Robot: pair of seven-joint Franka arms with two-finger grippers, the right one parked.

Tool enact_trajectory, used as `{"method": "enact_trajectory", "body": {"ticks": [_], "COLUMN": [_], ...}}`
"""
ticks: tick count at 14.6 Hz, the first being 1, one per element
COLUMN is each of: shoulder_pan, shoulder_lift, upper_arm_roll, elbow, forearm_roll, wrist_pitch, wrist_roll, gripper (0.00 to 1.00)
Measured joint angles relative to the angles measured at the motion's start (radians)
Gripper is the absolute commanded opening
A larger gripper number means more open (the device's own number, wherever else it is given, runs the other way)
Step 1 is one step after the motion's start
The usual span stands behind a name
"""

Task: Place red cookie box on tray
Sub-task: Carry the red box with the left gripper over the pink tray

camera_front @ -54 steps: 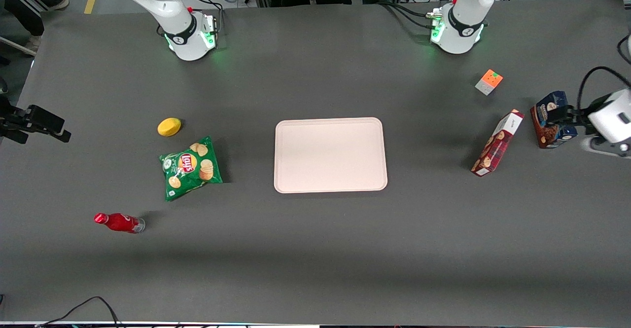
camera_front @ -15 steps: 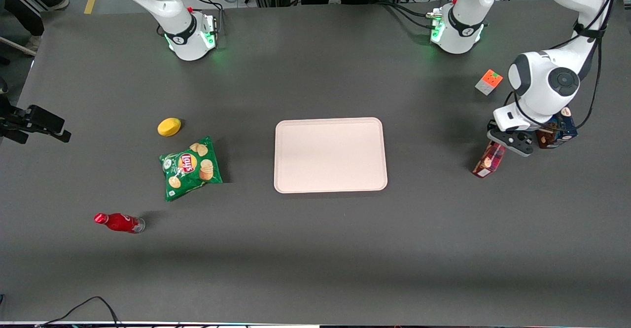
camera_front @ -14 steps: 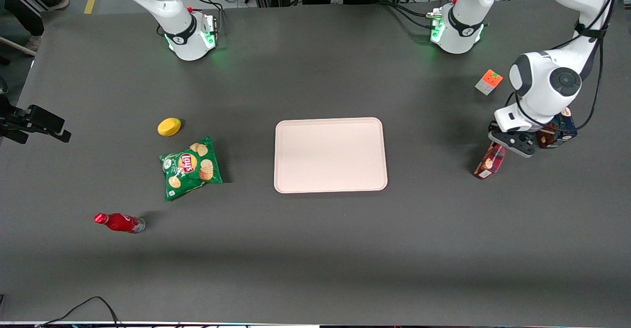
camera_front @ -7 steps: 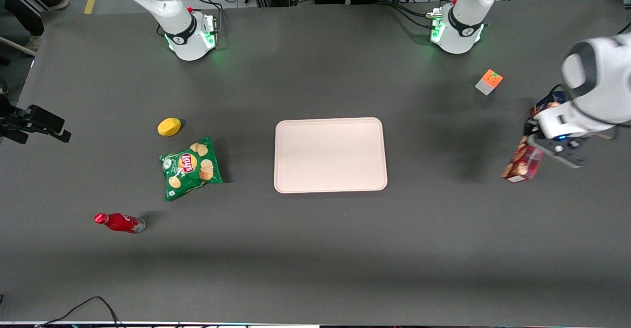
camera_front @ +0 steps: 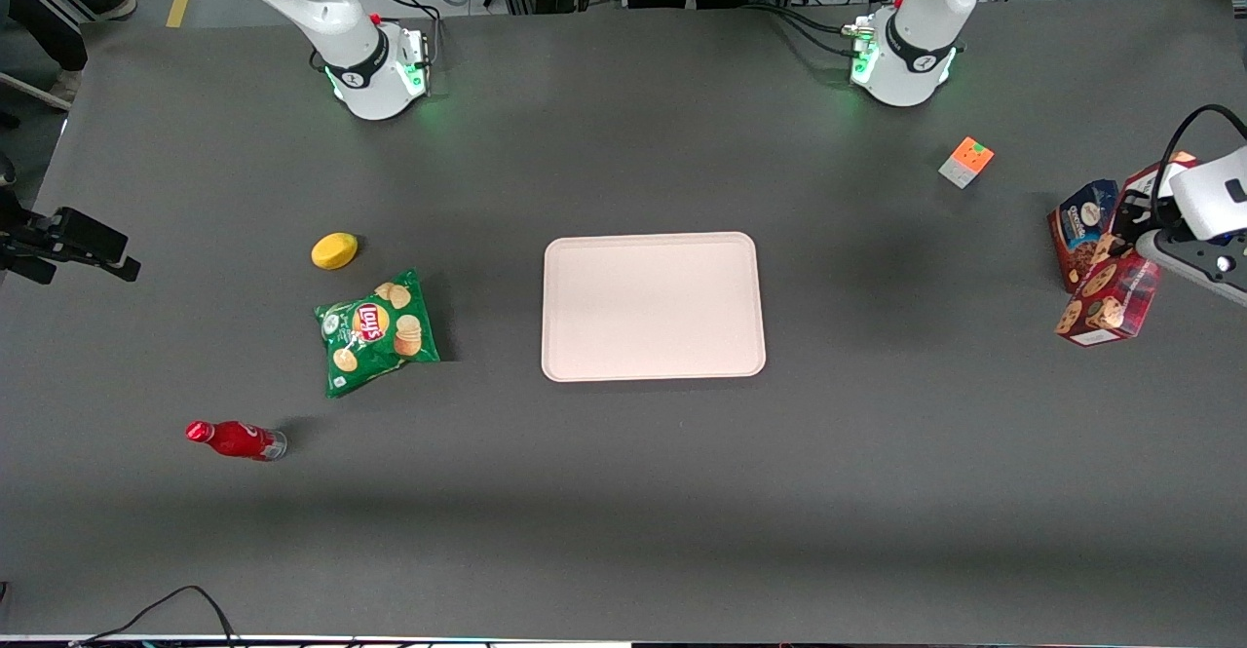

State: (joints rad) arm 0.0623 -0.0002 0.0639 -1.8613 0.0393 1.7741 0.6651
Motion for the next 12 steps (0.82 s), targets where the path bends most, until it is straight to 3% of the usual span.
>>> {"method": "enact_trajectory", "body": {"ticks": [3,12], "shoulder_pan": [-0.001,-0.012], "shoulder_lift": [0.015,0.018], "upper_arm_roll": [-0.055,-0.444], "elbow": [0.0,0.001], "forearm_roll": [-0.022,-0.049], "wrist_pitch": [0.001,0.004], "wrist_roll": [-0.158,-0.873], "gripper": [0.12,0.13]}}
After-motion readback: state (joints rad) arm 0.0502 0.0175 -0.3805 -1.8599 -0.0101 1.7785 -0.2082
